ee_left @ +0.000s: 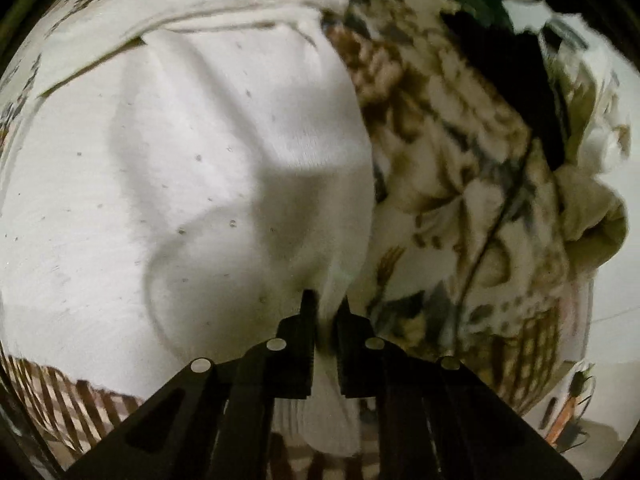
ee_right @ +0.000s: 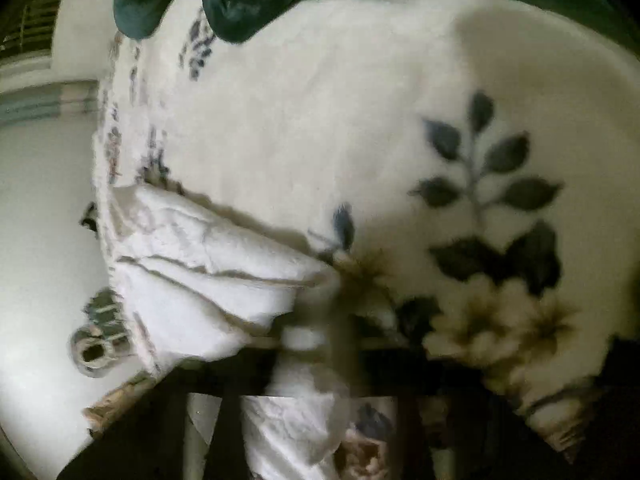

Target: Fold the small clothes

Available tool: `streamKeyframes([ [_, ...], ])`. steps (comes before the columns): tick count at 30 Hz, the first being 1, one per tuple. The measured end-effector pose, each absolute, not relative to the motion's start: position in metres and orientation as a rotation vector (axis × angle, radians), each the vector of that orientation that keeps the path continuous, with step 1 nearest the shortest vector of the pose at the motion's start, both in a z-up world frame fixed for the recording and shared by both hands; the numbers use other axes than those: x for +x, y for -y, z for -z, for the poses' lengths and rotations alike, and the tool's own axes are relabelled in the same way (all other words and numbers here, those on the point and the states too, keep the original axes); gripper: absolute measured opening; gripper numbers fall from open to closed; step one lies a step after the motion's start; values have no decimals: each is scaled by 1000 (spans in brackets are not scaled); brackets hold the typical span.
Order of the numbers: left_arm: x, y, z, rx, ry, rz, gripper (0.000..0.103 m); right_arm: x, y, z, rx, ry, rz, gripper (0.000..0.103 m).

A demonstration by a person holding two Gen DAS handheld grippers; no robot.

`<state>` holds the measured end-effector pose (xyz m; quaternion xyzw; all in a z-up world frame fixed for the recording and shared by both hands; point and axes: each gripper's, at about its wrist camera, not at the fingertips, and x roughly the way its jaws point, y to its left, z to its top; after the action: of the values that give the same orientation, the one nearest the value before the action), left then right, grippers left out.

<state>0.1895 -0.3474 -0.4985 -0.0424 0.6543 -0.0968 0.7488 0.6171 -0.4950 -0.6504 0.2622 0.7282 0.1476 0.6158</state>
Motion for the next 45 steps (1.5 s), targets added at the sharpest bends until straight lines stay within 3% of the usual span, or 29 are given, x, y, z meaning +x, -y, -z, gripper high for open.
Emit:
streamKeyframes([
  [8, 186, 270, 433, -248, -1320, 149, 6, 628, 455, 580, 474, -1611, -349, 8],
  [19, 185, 88, 423, -524, -1223, -100, 6, 642, 275, 485, 247, -1563, -457, 8],
  [29, 165, -47, 473, -723, -1246, -212, 6, 656, 47, 514, 4, -1589, -445, 7],
  [37, 160, -99, 522, -811, -1322, -223, 7, 656, -60, 563, -153, -1611, -409, 7],
  [40, 156, -112, 546, -870, -1406, -209, 8, 652, -77, 584, -195, -1659, -394, 13],
  [41, 152, -118, 551, -908, -1421, -189, 14, 648, -75, 586, -194, -1668, -387, 26],
  [42, 148, -125, 555, -938, -1437, -176, 34, 641, -69, 585, -184, -1679, -392, 34],
  [43, 142, -131, 555, -950, -1443, -168, 47, 634, -62, 581, -164, -1683, -407, 49],
  [44, 139, -135, 553, -961, -1434, -156, 63, 622, -51, 573, -150, -1673, -421, 56],
  [45, 135, -142, 551, -983, -1416, -134, 63, 610, -40, 565, -144, -1659, -433, 56],
])
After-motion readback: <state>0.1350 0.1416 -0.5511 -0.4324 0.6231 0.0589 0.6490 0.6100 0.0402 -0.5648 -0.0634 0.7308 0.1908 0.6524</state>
